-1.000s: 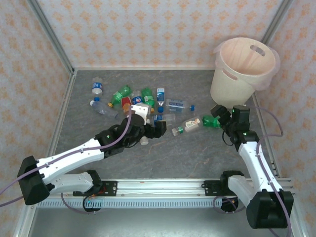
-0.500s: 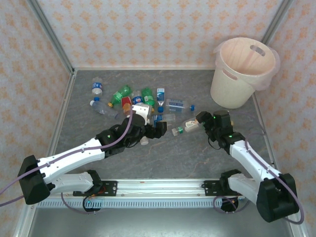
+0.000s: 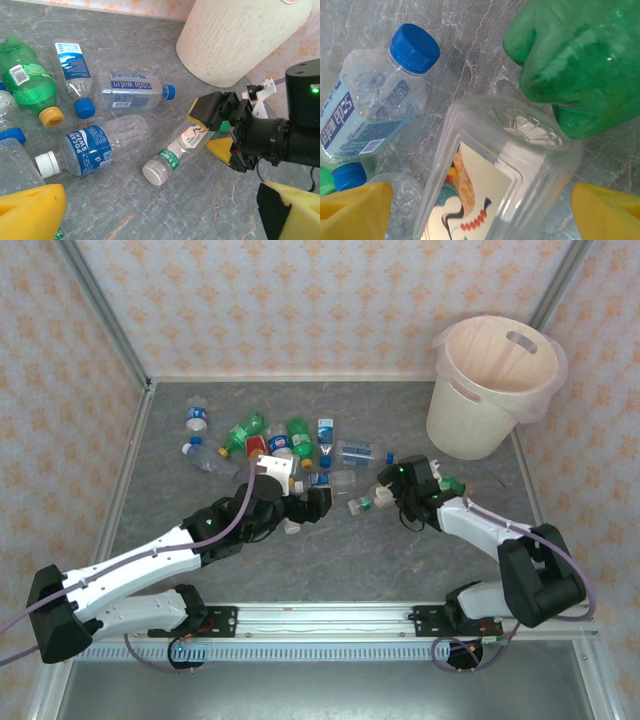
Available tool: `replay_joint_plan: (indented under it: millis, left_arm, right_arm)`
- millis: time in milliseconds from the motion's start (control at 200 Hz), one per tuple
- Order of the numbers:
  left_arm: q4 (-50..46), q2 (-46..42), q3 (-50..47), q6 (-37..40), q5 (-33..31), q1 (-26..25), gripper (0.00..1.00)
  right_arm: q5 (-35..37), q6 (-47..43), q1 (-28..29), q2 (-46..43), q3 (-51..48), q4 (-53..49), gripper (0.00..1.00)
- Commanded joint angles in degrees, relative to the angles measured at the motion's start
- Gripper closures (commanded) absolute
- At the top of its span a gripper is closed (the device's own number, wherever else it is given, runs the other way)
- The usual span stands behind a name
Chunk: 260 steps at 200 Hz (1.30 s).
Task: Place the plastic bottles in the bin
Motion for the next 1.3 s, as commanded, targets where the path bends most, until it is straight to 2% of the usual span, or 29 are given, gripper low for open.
replay_joint_plan:
  millis: [0,506,636,711,806,1296]
  left_arm:
    - [-1.1,-1.7,-1.3,1.4,-1.5,-0.5,0.01]
    - [-2.4,-3.7,-1.9,2.2,-2.4,-0.4,0.01]
    - [-3.1,-3.8,-2.1,2.2,-3.1,-0.4,0.01]
    - [-3.1,-3.8,-2.2,2.3,-3.0,-0.4,0.01]
    - [-2.8,-3.8,-2.2,2.2,-3.0,-0.5,0.01]
    - [-2.3,-2.2,-1.0,1.6,-3.8,-0.4,0.01]
  right_arm:
    - [2.5,0.6,0.4,3.0,2.4,1.2,0.09]
    - [2.1,-4.3,2.3,14.5,9.9,-2.2,0.11]
    - [3.0,-5.9,2.3,15.7,10.8,-4.0,0.18]
    - [2.8,-6.2,2.2,15.6,10.4,-3.7,0.27]
    - [3.3,-6.2,2.5,14.6,10.1,-4.1,0.32]
    - [8.2,-7.5,4.5,4.0,10.0,-8.5,0.38]
